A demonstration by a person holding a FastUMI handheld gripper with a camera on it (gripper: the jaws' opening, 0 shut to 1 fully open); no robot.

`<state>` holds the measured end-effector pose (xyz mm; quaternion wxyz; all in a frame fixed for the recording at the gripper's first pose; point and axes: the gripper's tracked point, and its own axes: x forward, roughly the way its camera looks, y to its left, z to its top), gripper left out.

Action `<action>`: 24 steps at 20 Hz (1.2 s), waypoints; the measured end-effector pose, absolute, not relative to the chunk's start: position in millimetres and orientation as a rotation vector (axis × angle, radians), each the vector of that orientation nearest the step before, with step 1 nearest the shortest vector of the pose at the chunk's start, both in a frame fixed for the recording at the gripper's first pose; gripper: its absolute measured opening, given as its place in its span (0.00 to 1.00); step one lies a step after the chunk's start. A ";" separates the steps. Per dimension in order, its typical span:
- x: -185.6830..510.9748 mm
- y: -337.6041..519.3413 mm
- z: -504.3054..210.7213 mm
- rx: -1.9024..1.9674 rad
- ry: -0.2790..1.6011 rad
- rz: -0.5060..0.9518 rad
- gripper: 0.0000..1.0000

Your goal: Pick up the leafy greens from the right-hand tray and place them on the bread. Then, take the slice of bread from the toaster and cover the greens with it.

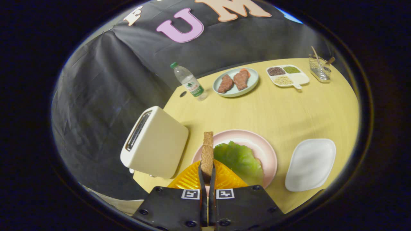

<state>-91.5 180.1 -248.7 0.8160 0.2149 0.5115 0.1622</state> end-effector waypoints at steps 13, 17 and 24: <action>-116.2 137.0 -282.0 0.379 1.194 0.279 0.49; -113.3 127.6 -271.9 0.351 1.165 0.295 0.78; -77.0 92.6 -212.5 0.279 0.880 0.305 1.00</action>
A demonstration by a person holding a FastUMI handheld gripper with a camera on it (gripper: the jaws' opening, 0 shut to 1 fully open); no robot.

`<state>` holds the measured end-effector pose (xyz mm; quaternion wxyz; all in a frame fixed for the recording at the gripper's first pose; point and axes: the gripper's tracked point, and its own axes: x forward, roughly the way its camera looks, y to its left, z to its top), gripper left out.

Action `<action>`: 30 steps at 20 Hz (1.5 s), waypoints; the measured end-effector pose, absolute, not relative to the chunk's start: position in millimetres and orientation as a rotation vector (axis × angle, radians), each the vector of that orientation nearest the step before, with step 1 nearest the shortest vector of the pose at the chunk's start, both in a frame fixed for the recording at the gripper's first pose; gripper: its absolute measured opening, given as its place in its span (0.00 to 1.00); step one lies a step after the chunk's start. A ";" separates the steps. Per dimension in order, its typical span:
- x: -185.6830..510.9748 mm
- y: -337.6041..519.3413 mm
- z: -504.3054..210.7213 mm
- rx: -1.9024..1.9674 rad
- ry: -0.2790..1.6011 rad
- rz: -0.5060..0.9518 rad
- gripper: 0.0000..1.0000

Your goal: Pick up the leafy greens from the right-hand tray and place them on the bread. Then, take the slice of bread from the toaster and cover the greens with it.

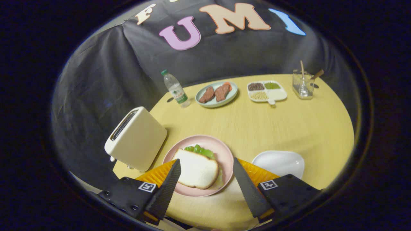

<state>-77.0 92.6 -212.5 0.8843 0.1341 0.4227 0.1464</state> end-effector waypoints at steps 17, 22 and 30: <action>-27.0 -27.9 -60.0 0.001 0.281 0.052 1.00; -24.3 -29.5 -61.7 0.022 0.290 0.043 1.00; -13.3 -32.3 -44.0 0.021 0.236 0.034 1.00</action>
